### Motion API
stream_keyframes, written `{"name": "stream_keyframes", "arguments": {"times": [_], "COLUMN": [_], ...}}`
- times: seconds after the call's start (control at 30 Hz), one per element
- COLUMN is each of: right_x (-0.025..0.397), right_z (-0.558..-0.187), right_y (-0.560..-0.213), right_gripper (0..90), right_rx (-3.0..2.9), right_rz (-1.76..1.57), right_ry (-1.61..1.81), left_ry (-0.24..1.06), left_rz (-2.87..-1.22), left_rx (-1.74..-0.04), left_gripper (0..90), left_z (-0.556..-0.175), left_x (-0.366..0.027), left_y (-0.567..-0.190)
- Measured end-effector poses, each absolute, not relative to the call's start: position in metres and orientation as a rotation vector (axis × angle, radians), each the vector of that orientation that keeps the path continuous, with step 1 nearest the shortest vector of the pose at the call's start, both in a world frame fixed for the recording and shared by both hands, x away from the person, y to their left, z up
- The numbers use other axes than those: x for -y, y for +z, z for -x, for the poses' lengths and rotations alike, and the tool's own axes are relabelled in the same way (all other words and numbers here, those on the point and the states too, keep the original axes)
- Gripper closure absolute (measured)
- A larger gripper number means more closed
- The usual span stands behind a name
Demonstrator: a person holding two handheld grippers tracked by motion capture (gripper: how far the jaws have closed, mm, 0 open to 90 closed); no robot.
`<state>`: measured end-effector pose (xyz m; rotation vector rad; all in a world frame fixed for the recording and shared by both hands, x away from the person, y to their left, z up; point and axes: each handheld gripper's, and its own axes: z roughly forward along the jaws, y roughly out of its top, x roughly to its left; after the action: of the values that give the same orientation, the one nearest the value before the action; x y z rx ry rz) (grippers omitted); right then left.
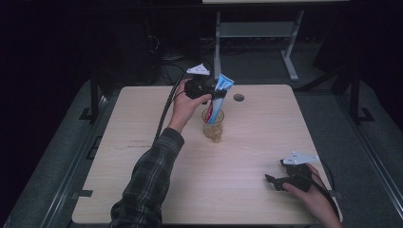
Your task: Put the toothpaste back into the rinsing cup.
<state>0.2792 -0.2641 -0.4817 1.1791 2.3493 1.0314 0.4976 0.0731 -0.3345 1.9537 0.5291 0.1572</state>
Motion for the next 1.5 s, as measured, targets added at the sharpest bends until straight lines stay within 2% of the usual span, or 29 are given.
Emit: {"name": "stream_keyframes", "arguments": {"times": [0.9, 1.5], "right_x": [0.264, 0.264], "right_z": [-0.279, -0.279], "right_y": [-0.482, -0.482], "right_gripper": [13.4, 13.3], "right_rx": [-2.349, -2.349], "right_rz": [-1.180, -1.182], "right_ry": [1.030, 1.033], "left_ry": [0.136, 0.169], "left_rz": [-1.988, -1.994], "left_rx": [-0.573, -0.580], "left_gripper": [70.0, 66.9], "left_z": [-0.493, -0.492], "left_x": [-0.083, -0.081], "left_y": [-0.363, -0.365]}}
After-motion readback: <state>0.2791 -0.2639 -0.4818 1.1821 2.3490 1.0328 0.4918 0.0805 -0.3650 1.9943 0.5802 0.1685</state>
